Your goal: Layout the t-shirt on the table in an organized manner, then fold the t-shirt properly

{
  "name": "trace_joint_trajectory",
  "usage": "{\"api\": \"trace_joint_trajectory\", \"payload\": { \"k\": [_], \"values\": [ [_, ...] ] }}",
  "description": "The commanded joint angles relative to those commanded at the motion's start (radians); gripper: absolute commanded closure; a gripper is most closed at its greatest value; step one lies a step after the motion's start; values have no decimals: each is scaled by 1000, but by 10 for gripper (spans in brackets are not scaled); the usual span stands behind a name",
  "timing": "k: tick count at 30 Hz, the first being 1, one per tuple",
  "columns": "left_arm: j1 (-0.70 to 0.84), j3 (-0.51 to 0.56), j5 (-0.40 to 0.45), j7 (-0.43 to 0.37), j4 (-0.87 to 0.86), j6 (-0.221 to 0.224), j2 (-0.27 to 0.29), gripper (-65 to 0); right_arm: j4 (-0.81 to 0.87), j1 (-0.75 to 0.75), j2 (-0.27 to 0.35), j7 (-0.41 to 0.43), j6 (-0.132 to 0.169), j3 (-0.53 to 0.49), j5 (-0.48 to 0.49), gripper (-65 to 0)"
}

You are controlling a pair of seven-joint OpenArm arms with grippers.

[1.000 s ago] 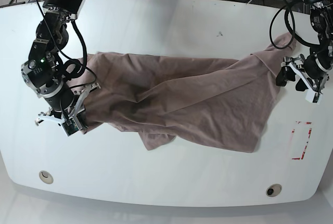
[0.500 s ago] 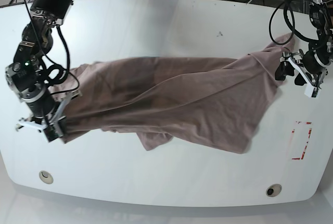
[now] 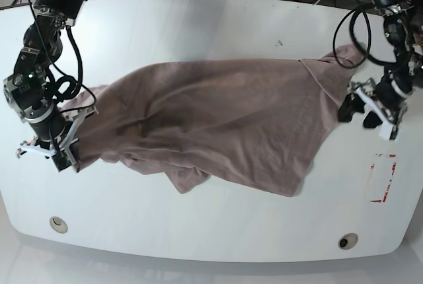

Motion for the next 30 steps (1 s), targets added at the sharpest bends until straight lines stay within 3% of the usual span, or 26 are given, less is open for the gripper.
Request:
{"api": "trace_joint_trajectory", "payload": {
  "k": [6, 11, 18, 30],
  "values": [
    [-94, 78, 135, 0, -94, 0, 66, -454, 2, -28, -23, 0, 0, 0, 3, -5],
    [-164, 101, 195, -9, -219, 0, 106, -454, 0, -37, -41, 0, 0, 0, 3, -5],
    [-241, 103, 304, -132, -356, 0, 130, -454, 0, -43, -57, 2, 0, 0, -2, -5],
    [-341, 106, 404, -233, -594, 2, 135, -454, 0, -43, -57, 2, 0, 0, 0, -5]
  ]
}}
